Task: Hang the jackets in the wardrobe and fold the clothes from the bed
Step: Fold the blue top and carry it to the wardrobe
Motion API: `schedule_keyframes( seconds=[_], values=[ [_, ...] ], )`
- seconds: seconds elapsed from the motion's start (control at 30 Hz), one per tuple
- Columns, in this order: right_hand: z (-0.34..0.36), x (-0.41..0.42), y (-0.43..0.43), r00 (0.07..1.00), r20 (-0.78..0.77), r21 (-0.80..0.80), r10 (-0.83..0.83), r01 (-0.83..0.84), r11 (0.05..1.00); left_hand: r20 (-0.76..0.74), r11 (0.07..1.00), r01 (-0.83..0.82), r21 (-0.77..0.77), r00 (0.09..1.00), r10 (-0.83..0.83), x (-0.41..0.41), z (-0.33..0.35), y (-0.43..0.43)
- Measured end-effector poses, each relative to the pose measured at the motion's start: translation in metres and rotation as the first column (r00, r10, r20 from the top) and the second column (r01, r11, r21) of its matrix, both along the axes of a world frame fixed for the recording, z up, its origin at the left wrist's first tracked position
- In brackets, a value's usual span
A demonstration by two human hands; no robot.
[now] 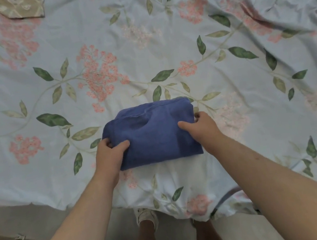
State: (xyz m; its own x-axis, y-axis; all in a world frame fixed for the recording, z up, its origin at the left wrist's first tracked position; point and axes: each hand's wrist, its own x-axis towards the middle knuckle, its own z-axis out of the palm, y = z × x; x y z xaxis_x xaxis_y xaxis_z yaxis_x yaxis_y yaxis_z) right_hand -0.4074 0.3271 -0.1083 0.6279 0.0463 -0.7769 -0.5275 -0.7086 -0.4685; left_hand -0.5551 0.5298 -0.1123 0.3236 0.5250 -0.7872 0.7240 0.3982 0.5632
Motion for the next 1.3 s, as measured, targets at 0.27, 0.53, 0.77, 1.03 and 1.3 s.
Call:
schedule_keyframes(
  seconds=[0.27, 0.53, 0.77, 1.03, 1.3],
  values=[
    [0.056, -0.024, 0.023, 1.000, 0.011, 0.104, 0.013, -0.014, 0.994, -0.012, 0.963, -0.053, -0.263, 0.999, 0.052, 0.004, 0.044, 0.017],
    [0.218, -0.043, 0.046, 0.997, 0.071, 0.248, -0.012, -0.006, 0.969, 0.166, 0.986, -0.065, -0.151, 0.982, 0.090, -0.053, 0.182, 0.050],
    [0.363, -0.063, 0.106, 0.984, 0.161, 0.458, 0.070, -0.138, 0.878, 0.382, 0.960, -0.212, -0.183, 0.885, 0.268, -0.095, 0.320, 0.083],
    [0.473, -0.088, 0.158, 0.932, 0.262, 0.607, 0.252, -0.362, 0.708, 0.564, 0.890, -0.456, -0.006, 0.734, 0.379, -0.157, 0.444, 0.090],
    [0.542, -0.135, 0.149, 0.815, 0.395, 0.659, 0.424, -0.573, 0.487, 0.663, 0.674, -0.731, 0.107, 0.557, 0.499, -0.227, 0.519, 0.026]
  ],
)
